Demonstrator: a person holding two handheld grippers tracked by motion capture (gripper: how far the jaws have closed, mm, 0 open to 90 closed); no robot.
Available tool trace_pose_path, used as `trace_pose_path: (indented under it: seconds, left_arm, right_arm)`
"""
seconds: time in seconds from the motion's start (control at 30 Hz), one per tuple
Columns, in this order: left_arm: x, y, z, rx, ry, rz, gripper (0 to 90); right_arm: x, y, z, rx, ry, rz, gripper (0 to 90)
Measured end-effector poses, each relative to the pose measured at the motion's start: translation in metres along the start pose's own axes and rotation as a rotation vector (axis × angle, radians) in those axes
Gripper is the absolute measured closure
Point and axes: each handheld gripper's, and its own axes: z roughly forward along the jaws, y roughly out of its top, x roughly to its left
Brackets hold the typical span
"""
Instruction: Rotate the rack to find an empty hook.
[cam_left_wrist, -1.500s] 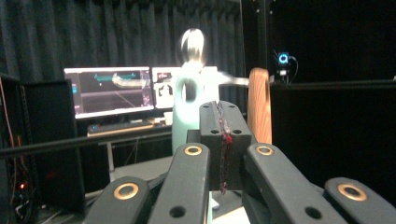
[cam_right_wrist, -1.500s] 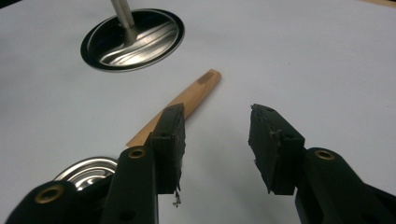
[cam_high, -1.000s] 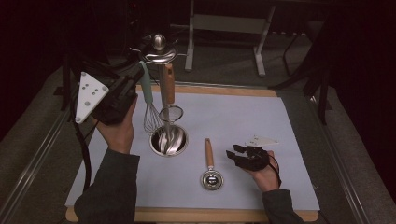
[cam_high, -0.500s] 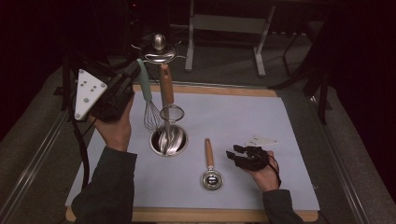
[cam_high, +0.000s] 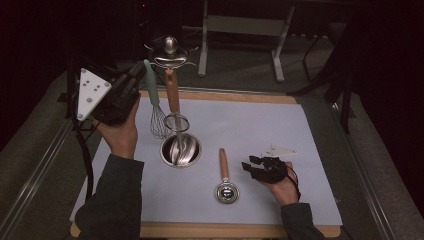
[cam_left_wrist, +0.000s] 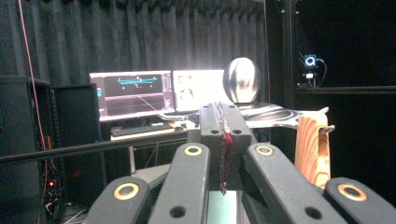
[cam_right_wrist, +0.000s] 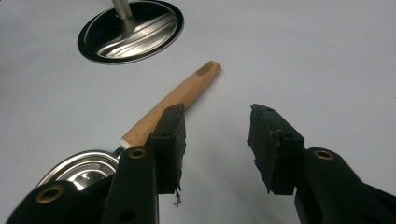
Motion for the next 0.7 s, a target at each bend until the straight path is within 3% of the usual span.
trace_pose_path:
  seconds: [0.7]
  left_arm:
    - [0.011,0.003,0.01,0.031,0.023,0.006,89.8]
  right_arm:
    - [-0.001,0.0,0.0,0.002,0.001,0.003,56.2]
